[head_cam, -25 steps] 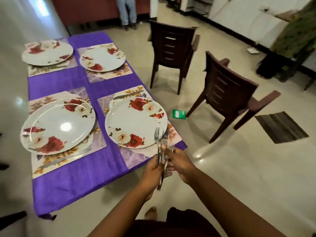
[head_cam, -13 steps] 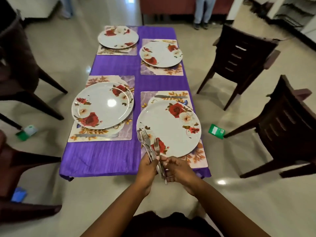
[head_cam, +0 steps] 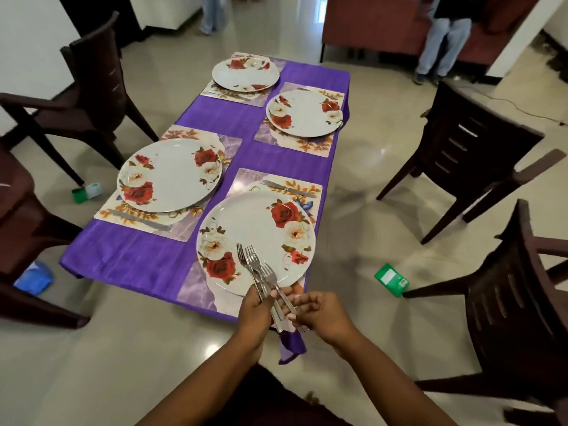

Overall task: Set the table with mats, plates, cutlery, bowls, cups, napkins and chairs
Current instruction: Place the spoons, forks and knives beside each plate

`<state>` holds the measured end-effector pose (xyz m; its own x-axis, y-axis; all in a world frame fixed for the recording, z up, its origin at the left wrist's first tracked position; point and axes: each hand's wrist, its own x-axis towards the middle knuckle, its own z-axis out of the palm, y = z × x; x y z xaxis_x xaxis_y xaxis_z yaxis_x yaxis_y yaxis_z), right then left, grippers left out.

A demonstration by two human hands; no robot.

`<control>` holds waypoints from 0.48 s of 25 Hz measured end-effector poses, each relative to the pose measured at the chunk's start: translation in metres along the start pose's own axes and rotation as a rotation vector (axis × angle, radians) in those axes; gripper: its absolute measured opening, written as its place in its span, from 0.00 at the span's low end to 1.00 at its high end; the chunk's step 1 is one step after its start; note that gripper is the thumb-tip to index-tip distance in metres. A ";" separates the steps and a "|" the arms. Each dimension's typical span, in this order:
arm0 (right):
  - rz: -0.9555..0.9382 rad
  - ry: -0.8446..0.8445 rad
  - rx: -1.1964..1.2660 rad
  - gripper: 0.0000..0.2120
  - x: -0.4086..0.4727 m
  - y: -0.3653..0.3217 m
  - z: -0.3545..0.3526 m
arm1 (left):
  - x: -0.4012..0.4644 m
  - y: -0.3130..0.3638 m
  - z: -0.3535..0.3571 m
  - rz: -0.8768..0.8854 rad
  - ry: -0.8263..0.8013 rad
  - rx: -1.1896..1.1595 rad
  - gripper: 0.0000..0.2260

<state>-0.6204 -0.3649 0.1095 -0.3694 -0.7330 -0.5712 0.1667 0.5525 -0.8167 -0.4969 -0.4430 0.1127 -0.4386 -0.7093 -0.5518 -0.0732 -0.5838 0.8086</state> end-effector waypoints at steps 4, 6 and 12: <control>-0.022 -0.045 -0.073 0.06 -0.001 -0.002 -0.046 | -0.006 0.001 0.037 0.009 0.064 -0.088 0.10; -0.035 -0.082 -0.098 0.05 0.001 -0.012 -0.062 | 0.001 0.007 0.049 0.022 0.098 -0.097 0.10; -0.127 -0.194 -0.298 0.04 0.041 -0.046 -0.091 | 0.041 0.022 0.081 0.096 0.188 -0.215 0.10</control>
<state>-0.7263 -0.3838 0.1309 -0.1850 -0.8487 -0.4954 -0.1528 0.5228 -0.8386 -0.5891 -0.4526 0.1240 -0.2597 -0.8141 -0.5195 0.1609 -0.5669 0.8079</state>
